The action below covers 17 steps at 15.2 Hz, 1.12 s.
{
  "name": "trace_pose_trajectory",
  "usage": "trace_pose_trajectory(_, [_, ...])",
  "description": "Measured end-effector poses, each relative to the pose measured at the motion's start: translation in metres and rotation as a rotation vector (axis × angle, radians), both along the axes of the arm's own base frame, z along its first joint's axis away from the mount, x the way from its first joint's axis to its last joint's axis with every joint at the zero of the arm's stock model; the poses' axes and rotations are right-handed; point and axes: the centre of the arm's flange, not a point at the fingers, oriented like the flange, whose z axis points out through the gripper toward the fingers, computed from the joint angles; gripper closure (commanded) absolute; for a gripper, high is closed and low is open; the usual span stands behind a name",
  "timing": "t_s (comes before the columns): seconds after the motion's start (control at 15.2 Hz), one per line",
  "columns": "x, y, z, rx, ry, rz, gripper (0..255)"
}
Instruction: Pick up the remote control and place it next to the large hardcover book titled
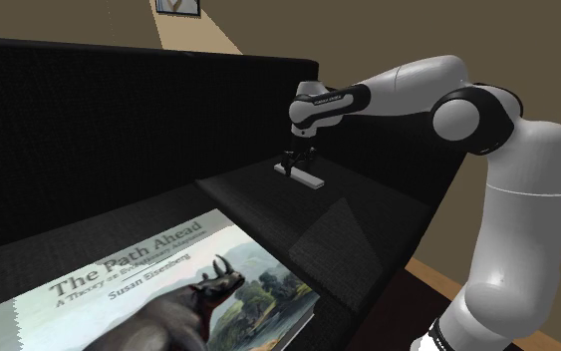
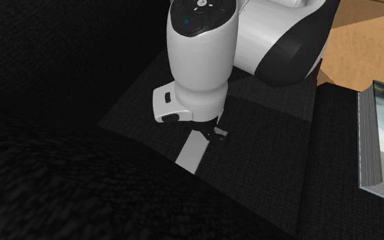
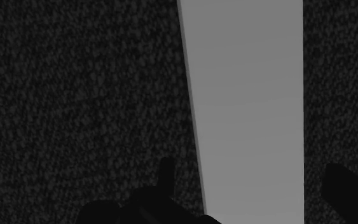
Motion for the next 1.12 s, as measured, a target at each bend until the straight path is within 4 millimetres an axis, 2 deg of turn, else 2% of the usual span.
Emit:
trace_pose_trajectory(0.07, [0.0,0.0,0.0,0.0,0.0,0.0,0])
trace_pose_trajectory(0.13, [0.0,0.0,0.0,0.0,0.0,0.0,255])
trace_pose_trajectory(0.79, [0.0,0.0,0.001,0.0,-0.002,0.0,255])
trace_pose_trajectory(1.12, [0.001,0.001,0.021,0.0,0.0,0.0,255])
